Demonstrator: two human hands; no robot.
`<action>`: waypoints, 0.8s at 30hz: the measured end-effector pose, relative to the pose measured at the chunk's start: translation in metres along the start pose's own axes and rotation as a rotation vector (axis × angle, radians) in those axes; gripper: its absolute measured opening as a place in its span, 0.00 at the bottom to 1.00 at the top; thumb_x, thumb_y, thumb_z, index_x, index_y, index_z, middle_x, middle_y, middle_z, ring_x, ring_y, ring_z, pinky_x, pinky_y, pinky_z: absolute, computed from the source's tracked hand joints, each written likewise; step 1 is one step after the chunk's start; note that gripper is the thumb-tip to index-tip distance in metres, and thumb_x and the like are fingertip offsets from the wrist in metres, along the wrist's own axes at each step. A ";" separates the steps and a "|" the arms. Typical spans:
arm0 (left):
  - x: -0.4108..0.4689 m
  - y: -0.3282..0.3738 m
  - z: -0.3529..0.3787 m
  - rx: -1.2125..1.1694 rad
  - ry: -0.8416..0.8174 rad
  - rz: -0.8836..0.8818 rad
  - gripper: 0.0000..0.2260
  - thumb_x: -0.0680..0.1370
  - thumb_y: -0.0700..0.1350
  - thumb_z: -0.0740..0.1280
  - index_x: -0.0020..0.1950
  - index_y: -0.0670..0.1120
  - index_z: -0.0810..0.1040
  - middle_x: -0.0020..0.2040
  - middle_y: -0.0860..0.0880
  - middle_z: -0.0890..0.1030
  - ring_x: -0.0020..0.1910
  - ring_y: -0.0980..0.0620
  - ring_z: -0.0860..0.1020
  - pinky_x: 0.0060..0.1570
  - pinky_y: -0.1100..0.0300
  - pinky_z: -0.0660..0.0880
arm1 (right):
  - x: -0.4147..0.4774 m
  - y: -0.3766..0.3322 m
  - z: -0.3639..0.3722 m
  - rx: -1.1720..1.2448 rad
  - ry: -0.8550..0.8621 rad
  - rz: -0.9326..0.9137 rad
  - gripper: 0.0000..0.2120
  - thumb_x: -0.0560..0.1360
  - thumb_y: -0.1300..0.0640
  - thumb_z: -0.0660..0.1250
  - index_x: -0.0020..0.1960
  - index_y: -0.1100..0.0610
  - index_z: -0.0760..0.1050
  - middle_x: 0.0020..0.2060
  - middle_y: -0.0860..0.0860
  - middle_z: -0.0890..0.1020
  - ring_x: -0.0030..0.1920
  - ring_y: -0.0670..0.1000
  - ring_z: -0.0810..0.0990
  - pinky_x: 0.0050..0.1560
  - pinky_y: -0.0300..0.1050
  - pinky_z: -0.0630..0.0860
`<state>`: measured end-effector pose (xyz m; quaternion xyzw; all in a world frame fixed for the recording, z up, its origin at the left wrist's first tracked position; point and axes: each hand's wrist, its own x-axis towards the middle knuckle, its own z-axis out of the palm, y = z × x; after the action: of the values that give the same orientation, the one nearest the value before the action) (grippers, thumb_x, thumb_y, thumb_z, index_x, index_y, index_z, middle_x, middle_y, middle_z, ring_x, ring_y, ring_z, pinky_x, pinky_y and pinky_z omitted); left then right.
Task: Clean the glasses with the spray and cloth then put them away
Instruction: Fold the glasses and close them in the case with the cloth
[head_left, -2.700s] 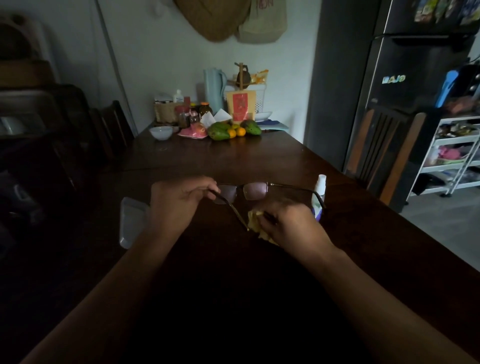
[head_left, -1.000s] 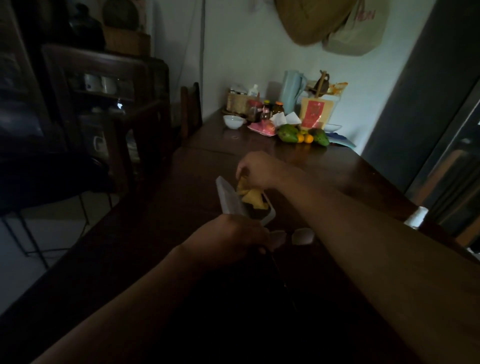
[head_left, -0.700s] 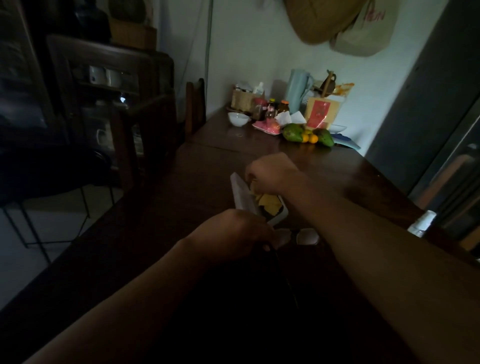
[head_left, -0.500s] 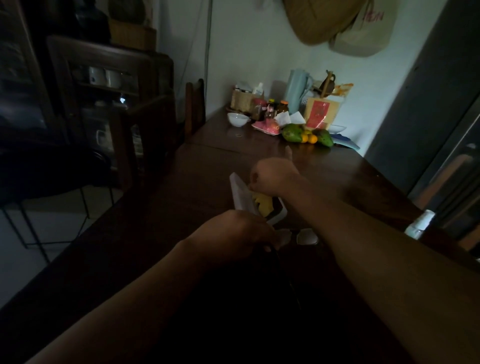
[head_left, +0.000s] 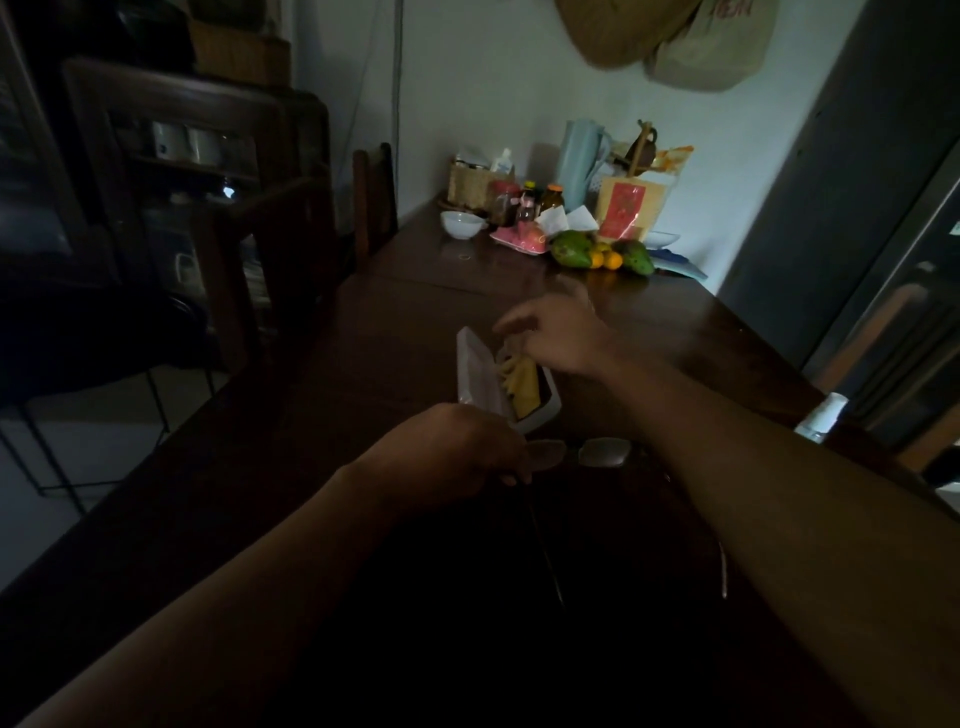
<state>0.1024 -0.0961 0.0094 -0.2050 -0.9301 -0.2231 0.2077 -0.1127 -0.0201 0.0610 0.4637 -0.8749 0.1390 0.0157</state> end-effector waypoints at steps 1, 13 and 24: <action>0.000 0.000 0.000 0.001 -0.006 0.002 0.07 0.72 0.37 0.72 0.49 0.44 0.86 0.51 0.48 0.85 0.55 0.50 0.82 0.53 0.49 0.78 | -0.004 0.003 -0.004 0.026 0.026 -0.017 0.10 0.75 0.49 0.68 0.55 0.39 0.80 0.65 0.43 0.78 0.77 0.51 0.53 0.77 0.56 0.43; 0.000 -0.004 -0.004 -0.023 0.125 -0.007 0.08 0.73 0.45 0.74 0.51 0.48 0.85 0.49 0.51 0.85 0.51 0.56 0.82 0.51 0.53 0.78 | -0.130 0.059 -0.046 0.244 0.058 -0.186 0.18 0.78 0.56 0.68 0.61 0.35 0.76 0.71 0.49 0.65 0.75 0.48 0.57 0.75 0.50 0.55; -0.006 -0.001 -0.015 0.077 -0.049 -0.295 0.10 0.71 0.44 0.73 0.51 0.53 0.85 0.49 0.55 0.85 0.51 0.62 0.81 0.56 0.60 0.77 | -0.199 0.097 0.004 0.401 -0.024 -0.321 0.11 0.72 0.52 0.73 0.54 0.45 0.83 0.64 0.46 0.73 0.70 0.49 0.67 0.73 0.50 0.62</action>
<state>0.1114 -0.1064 0.0180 -0.0634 -0.9627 -0.2104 0.1577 -0.0784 0.1913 0.0041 0.5920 -0.7452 0.3000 -0.0649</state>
